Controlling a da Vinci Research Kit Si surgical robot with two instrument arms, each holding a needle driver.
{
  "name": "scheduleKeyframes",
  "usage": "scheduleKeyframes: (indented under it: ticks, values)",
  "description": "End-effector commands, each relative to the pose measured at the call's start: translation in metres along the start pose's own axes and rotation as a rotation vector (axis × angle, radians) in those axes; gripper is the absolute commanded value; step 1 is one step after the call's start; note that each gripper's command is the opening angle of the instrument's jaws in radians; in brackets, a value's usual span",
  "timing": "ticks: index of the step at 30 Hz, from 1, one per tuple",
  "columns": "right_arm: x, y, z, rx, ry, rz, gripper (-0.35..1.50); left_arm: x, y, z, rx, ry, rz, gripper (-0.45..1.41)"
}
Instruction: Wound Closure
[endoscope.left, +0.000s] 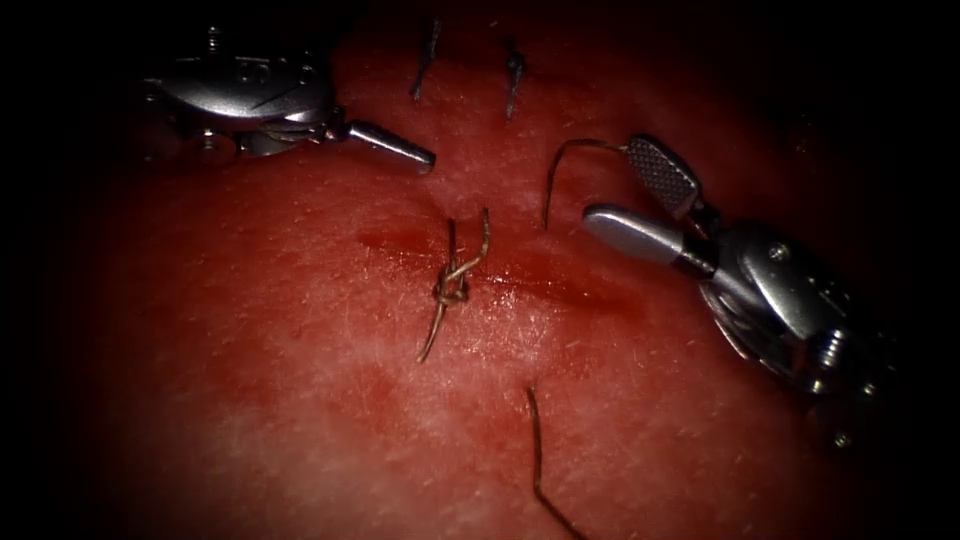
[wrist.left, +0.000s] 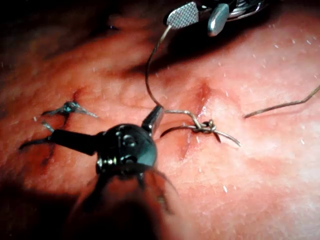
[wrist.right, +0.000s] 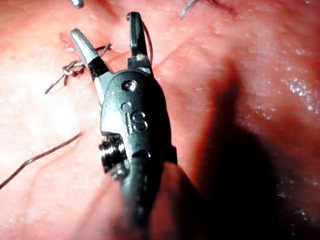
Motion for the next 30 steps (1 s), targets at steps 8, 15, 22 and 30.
scheduleKeyframes:
  ticks: [8, 15, 22, 30]
  values:
    - [-0.0009, 0.0001, -0.0017, 0.009, 0.029, 0.0, 1.18, -0.0009, -0.0064, -0.0048, 0.111, -0.073, 0.048, 0.96]
    - [-0.0008, 0.0002, -0.0023, 0.014, 0.031, 0.0, 1.16, 0.0, -0.0172, -0.0055, 0.273, -0.088, 0.177, 0.89]
    - [-0.0006, 0.0002, -0.0033, 0.024, 0.033, 0.002, 1.26, 0.001, -0.024, -0.0026, 0.338, -0.036, 0.346, 0.69]
    - [0.0, -0.0011, -0.0048, 0.005, -0.056, -0.159, 0.88, 0.0017, -0.0269, 0.0018, 0.24, 0.089, 0.499, 0.83]
